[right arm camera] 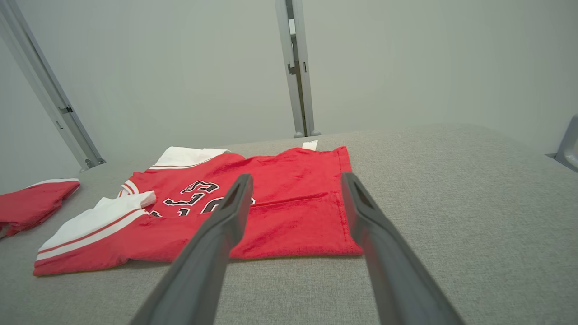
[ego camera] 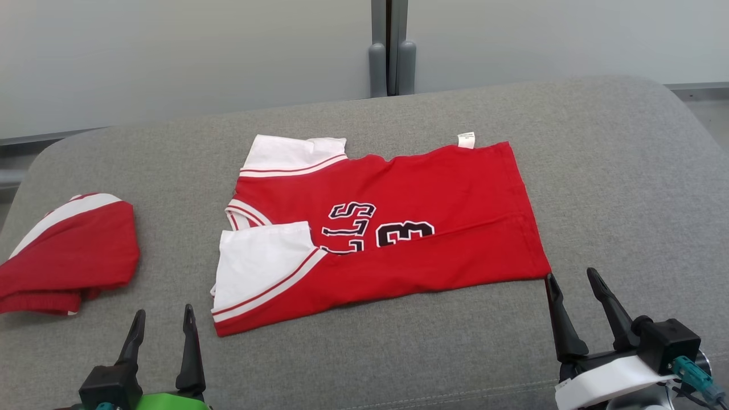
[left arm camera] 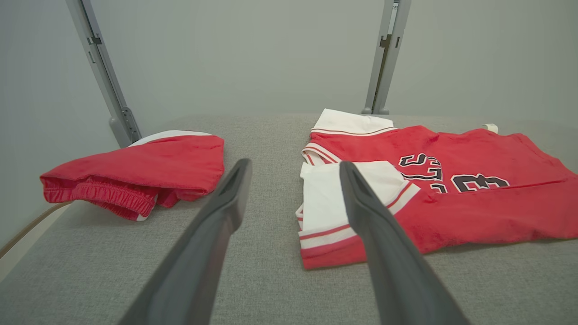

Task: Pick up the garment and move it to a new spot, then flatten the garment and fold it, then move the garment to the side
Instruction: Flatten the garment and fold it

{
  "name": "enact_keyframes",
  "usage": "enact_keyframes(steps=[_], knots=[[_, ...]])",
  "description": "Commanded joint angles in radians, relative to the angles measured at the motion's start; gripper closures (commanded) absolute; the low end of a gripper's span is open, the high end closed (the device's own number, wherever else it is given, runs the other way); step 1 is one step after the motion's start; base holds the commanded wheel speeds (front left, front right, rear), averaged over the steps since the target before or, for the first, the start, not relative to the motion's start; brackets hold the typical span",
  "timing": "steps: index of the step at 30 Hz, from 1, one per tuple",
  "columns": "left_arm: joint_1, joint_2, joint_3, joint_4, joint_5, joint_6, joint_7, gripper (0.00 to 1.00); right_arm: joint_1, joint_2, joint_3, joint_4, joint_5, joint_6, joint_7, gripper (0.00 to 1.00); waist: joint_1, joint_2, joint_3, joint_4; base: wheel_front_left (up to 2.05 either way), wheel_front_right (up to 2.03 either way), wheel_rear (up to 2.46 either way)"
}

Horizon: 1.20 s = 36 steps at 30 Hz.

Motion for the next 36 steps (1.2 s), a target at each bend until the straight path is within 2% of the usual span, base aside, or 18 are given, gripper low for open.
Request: enact_keyframes(steps=[1, 9, 15, 21, 36], knots=[[-0.007, -0.003, 0.003, -0.001, -0.005, 0.002, -0.005, 0.00, 0.006, 0.001, -0.002, 0.002, 0.000, 0.000, -0.003, 0.00, 0.0000, 0.0000, 0.000, 0.001, 0.00, 0.00, 0.00], [-0.079, -0.019, -0.017, 0.051, -0.013, -0.025, 0.003, 0.00, -0.023, -0.001, -0.026, 0.043, 0.020, 0.000, 0.009, 0.00, 0.0000, 0.0000, 0.019, 0.014, 0.00, 0.00, 0.00], [-0.194, -0.064, -0.065, 0.172, -0.057, -0.100, 0.069, 0.00, -0.098, -0.038, -0.031, 0.135, 0.044, 0.000, 0.042, 0.00, 0.0000, 0.0000, 0.066, 0.014, 0.00, 0.00, 0.00], [-0.297, -0.100, -0.089, 0.313, -0.113, -0.161, 0.164, 0.00, -0.209, -0.087, 0.012, 0.270, 0.085, 0.000, 0.056, 0.00, 0.0000, 0.0000, 0.122, 0.003, 0.00, 0.00, 0.00], [-0.415, -0.107, -0.065, 0.506, -0.180, -0.194, 0.242, 0.00, -0.420, -0.149, 0.133, 0.537, 0.193, 0.000, 0.027, 0.00, 0.0000, 0.0000, 0.228, 0.011, 0.00, 0.00, 0.00]])
